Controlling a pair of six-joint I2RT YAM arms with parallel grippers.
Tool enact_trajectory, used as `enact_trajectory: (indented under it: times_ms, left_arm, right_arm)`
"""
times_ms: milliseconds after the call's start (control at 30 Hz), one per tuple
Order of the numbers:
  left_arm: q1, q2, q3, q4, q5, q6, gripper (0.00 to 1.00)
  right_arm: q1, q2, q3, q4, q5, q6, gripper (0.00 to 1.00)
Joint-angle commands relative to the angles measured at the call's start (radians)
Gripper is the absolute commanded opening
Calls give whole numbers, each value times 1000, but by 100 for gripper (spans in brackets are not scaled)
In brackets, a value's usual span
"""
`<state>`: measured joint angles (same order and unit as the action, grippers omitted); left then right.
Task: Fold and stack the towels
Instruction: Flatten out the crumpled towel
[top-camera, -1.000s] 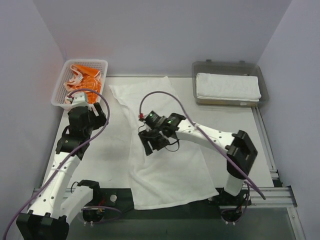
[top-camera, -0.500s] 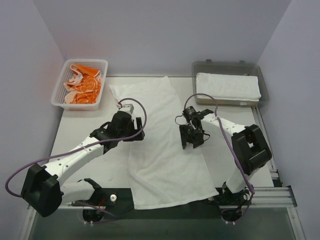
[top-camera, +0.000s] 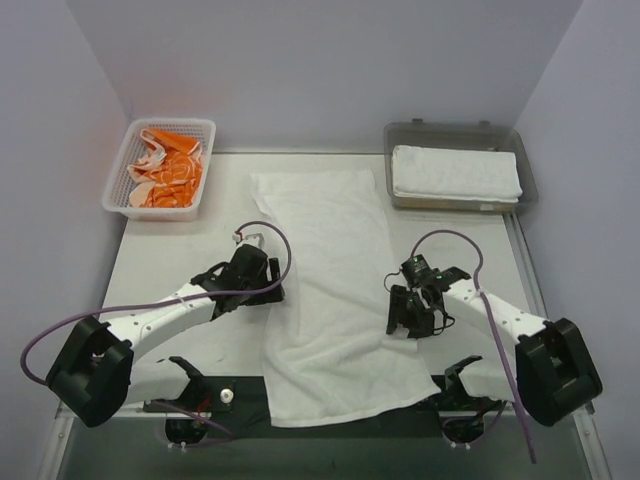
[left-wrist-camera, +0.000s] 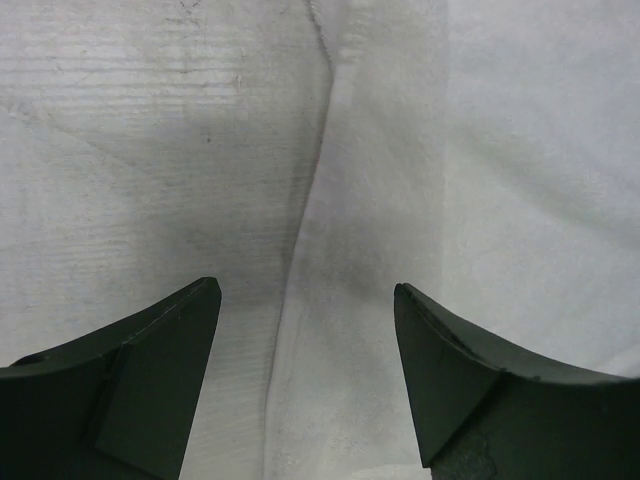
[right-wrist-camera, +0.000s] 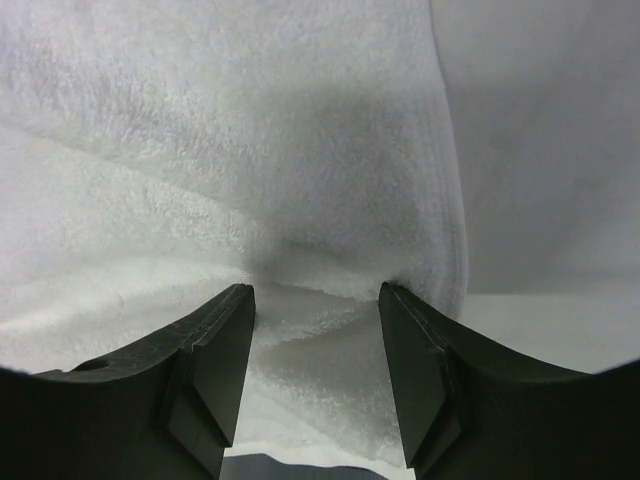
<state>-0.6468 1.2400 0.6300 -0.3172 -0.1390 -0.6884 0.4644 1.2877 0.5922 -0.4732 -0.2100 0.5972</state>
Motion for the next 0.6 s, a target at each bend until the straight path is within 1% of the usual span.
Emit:
enact_trajectory:
  times_ms: [0, 67, 100, 167, 233, 267, 333, 400, 467, 533, 567]
  left_arm:
    - [9, -43, 11, 47, -62, -13, 81]
    - [24, -50, 16, 49, -62, -17, 78]
    - [29, -47, 17, 53, -56, -17, 74]
    - [33, -27, 25, 73, -33, -7, 73]
    - [36, 16, 28, 101, -10, 9, 72]
    - [38, 33, 33, 112, 28, 27, 72]
    - [39, 74, 39, 147, 55, 39, 71]
    - [42, 99, 42, 171, 76, 46, 69]
    - [53, 136, 42, 199, 94, 47, 65]
    - [58, 174, 48, 198, 98, 47, 63]
    - [58, 186, 51, 190, 92, 47, 59]
  right_arm:
    - [10, -156, -34, -70, 18, 70, 53]
    - [17, -203, 15, -71, 53, 33, 54]
    - [19, -218, 81, -70, 66, 12, 54]
    - [20, -200, 148, -68, 99, -51, 54]
    - [19, -130, 254, -59, 113, -100, 54]
    - [19, -99, 291, -58, 115, -118, 54]
    - [19, -9, 369, -44, 112, -168, 54]
    - [19, 59, 402, -21, 104, -194, 54]
    - [19, 94, 431, 1, 89, -204, 54]
    - [17, 134, 439, 30, 72, -206, 54]
    - [16, 146, 445, 33, 60, -205, 54]
